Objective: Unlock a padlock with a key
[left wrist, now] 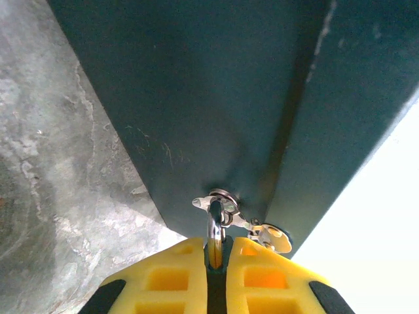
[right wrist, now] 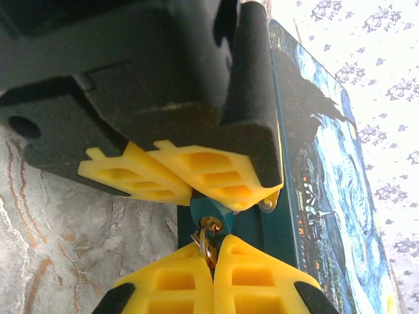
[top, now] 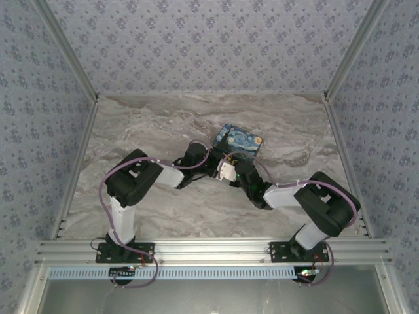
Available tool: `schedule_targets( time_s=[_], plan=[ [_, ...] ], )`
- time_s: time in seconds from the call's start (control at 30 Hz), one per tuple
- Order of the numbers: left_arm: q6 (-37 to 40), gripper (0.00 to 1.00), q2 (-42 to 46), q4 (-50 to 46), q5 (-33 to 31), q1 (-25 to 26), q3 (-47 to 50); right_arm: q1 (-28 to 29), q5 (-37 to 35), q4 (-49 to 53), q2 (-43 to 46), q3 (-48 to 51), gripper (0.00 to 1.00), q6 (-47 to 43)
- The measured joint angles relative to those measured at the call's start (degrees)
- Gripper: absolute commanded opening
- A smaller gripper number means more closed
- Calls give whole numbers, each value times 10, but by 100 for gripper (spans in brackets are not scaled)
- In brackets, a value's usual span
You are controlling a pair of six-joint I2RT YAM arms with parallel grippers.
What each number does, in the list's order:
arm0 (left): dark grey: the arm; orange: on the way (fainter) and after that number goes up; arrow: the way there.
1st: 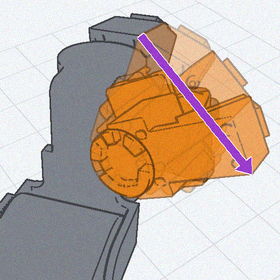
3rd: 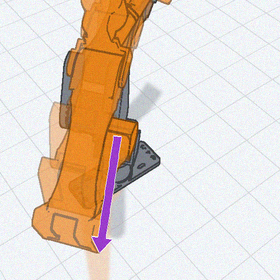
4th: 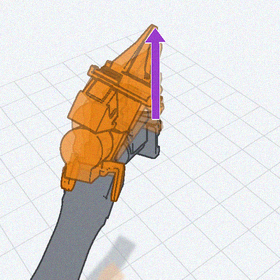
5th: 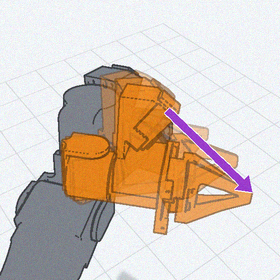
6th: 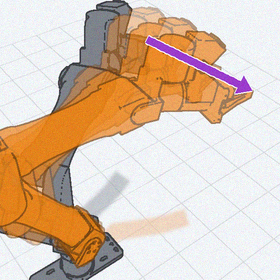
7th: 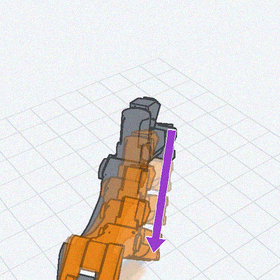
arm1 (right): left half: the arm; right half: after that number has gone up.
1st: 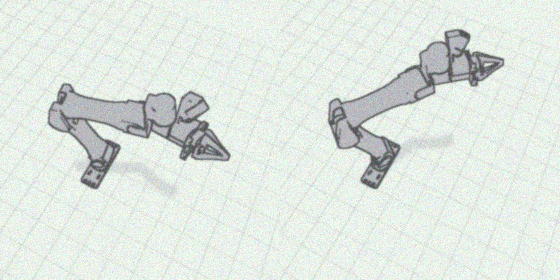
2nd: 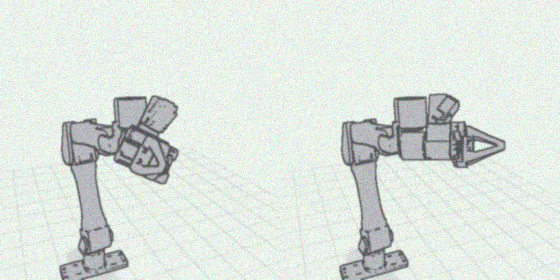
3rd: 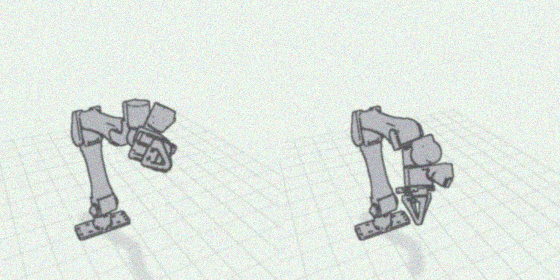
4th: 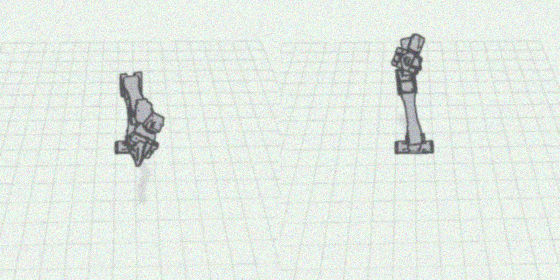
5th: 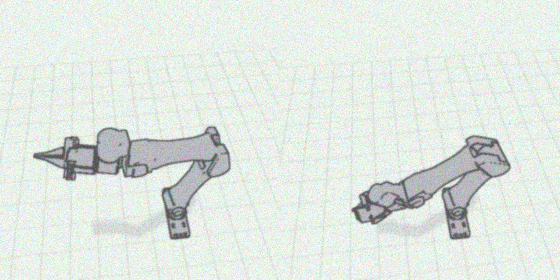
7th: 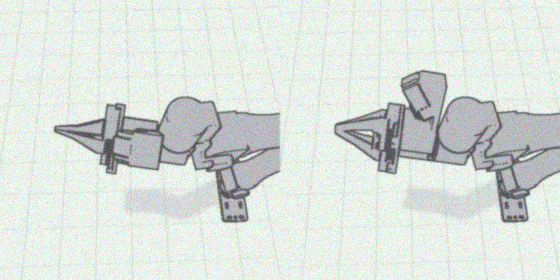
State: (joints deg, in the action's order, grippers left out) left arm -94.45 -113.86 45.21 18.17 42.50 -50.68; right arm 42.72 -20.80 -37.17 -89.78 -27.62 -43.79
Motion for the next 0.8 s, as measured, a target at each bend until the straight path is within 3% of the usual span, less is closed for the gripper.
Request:
schedule_targets(
  time_s=[0.43, 0.8],
  plan=[
    [-1, 0, 1, 3, 7, 0, 0, 28, -38, 106, 14, -39, 0, 112],
    [-1, 0, 2, 8, 13, 0, 2, 14, 9, 111, 27, -31, 0, 294]
  ],
)
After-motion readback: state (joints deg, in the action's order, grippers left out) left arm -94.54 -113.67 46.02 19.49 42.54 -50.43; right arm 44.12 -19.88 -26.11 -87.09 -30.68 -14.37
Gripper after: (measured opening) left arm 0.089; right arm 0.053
